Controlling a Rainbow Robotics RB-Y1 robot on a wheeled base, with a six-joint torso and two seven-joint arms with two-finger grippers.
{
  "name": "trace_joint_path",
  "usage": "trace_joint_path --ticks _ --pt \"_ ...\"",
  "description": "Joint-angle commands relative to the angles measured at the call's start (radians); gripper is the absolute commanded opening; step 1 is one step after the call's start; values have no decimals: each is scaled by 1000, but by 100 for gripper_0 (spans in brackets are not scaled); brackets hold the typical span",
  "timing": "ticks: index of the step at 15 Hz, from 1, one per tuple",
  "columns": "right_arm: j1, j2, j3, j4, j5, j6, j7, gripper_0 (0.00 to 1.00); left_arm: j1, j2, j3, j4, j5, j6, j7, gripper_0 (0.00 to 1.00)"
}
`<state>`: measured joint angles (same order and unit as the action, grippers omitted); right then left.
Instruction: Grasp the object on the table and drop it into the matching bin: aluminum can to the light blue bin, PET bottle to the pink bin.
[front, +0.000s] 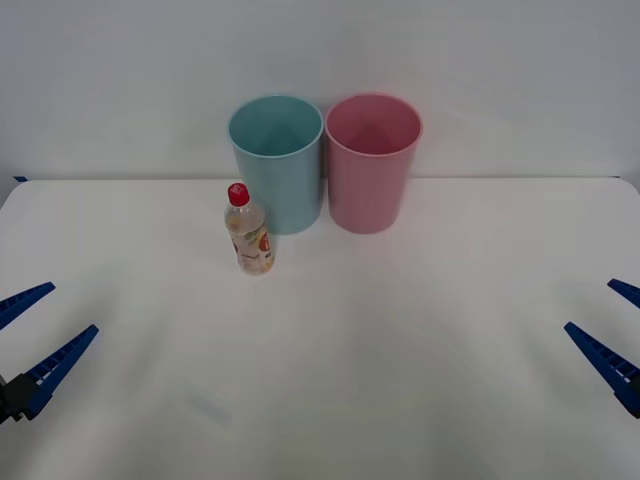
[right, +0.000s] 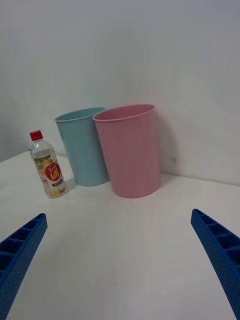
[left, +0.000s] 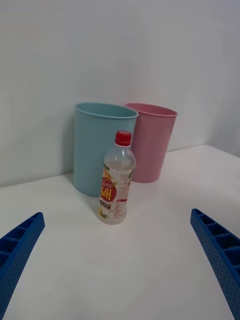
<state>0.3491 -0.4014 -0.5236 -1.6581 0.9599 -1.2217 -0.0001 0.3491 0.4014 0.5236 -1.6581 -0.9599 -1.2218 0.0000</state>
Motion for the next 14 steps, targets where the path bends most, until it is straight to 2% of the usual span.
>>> trace_joint_path --ticks 1,3,10,14 --pt "0 0 0 0 0 0 0 100 0 0 0 0 0 0 0 100" --pt "0 0 0 0 0 0 0 100 -10 -10 4 31 24 36 5 100" --pt "0 0 0 0 0 0 0 100 -1 4 -53 34 12 70 0 100" --pt "0 0 0 0 0 0 0 100 -9 2 -106 32 -43 100 3 100"
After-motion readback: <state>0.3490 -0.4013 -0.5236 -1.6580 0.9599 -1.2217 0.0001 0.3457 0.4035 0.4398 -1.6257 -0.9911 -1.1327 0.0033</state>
